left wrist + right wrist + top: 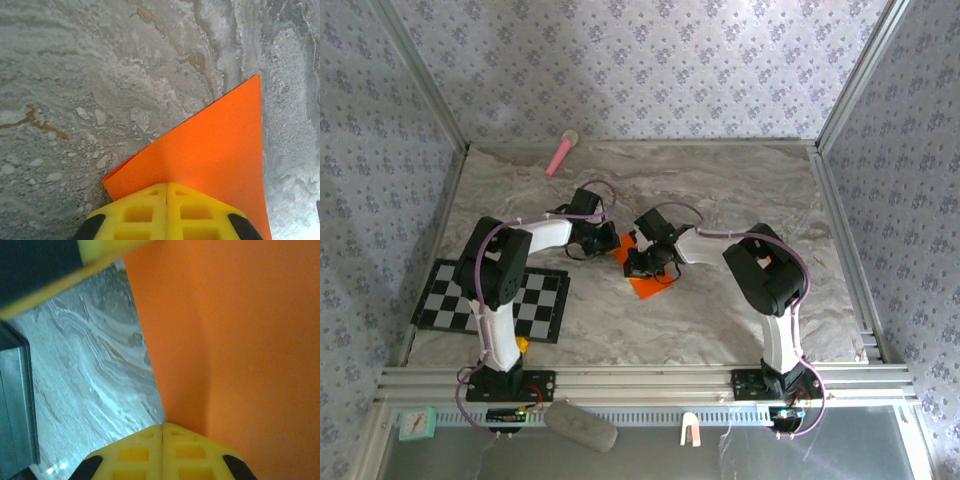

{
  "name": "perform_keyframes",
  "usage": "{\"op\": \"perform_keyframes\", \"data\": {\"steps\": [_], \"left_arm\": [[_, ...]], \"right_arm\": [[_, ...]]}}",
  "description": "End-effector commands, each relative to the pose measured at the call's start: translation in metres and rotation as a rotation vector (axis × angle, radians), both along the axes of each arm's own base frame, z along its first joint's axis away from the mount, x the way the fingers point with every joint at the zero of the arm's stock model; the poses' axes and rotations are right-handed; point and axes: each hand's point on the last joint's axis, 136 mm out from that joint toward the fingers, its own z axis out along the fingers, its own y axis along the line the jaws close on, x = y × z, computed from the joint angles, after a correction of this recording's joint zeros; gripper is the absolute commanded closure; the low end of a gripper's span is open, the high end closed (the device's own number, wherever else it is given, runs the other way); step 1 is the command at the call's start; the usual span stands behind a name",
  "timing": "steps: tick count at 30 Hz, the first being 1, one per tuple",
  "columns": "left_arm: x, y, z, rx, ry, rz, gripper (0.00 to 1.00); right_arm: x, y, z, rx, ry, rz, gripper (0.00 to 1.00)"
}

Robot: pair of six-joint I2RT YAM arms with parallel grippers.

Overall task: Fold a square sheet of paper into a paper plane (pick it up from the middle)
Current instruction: First fold in half a square sheet of paper at the center of the table.

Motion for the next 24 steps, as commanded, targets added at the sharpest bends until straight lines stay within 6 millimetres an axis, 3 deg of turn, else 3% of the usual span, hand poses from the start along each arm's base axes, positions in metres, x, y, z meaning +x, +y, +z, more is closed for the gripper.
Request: {"op": "perform_keyframes", "data": {"steps": [1,17,21,24], "left_arm": [[-0.017,0.030,-0.040,0.139,0.104,0.041,0.97],[-0.012,0.024,-0.033,0.110,0.075,-0.002,0.96],[-0.004,0.013,-0.011,0.065,0.023,-0.048,0.93],[0.006,-0.001,0.028,-0.014,-0.047,-0.068,0.85]], "right_arm": [[-0.038,-0.019,-0.013,-0.048,0.112,0.038,0.98],[-0.099,-0.052,-0.021,-0.111,0.152,0.097,0.96],[-0.079,-0.046,0.004,-0.082,0.051,0.070,0.94],[-0.051,-0.044,0.039,-0.053,-0.089,0.015,0.90]]}}
